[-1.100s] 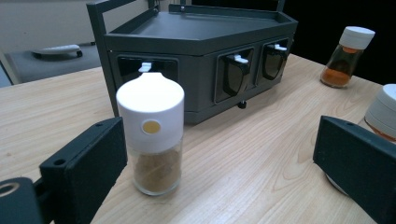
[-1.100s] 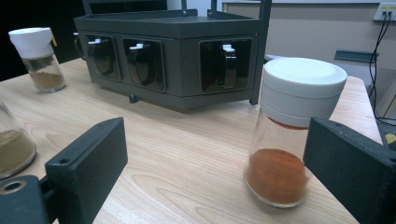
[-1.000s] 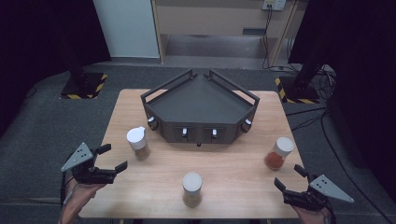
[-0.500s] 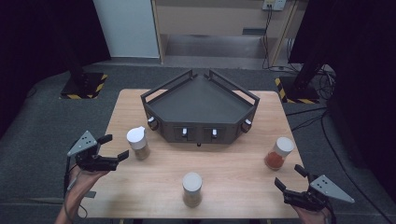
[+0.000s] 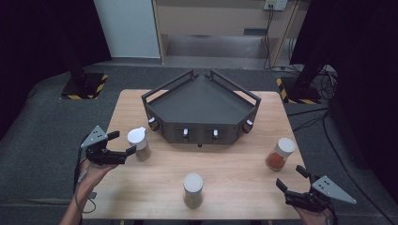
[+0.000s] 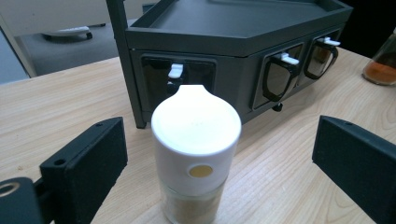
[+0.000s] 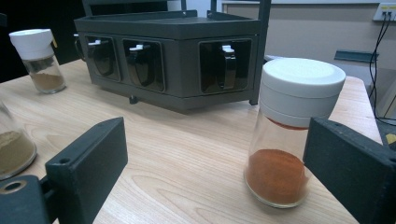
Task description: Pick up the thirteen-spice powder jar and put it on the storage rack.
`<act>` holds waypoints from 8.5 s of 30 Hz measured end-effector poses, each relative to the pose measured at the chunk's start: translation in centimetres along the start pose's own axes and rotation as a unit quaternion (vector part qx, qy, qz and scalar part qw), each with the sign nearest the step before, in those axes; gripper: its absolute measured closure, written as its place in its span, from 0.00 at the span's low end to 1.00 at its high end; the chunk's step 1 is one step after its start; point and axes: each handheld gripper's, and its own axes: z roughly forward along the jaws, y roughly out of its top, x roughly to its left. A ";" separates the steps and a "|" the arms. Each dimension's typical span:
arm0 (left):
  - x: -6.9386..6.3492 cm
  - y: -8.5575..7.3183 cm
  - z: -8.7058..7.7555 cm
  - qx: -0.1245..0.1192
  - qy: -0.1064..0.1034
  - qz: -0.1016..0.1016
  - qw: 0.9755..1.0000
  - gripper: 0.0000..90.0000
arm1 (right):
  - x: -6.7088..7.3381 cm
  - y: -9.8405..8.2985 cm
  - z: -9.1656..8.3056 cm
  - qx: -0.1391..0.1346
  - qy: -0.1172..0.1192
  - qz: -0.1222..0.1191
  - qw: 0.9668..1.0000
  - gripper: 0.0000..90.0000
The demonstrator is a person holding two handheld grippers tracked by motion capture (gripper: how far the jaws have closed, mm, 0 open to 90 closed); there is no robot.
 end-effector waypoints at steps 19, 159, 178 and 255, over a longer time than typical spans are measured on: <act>0.5 -0.8 4.0 0.012 0.007 -0.023 1.000 0.05 | 0.0 0.0 0.0 -0.001 0.000 0.001 1.000 0.07; -2.9 15.2 16.3 -0.041 0.058 -0.006 0.997 0.33 | -0.6 -0.4 -0.1 -0.009 0.010 0.009 1.000 0.08; -3.0 13.9 16.9 -0.042 0.078 -0.021 0.996 0.33 | -0.5 -0.4 -0.1 -0.009 0.011 0.009 1.000 0.08; -5.4 11.1 0.9 -0.125 0.038 0.015 0.991 0.02 | -0.2 -0.2 0.1 -0.005 0.010 -0.002 1.000 0.07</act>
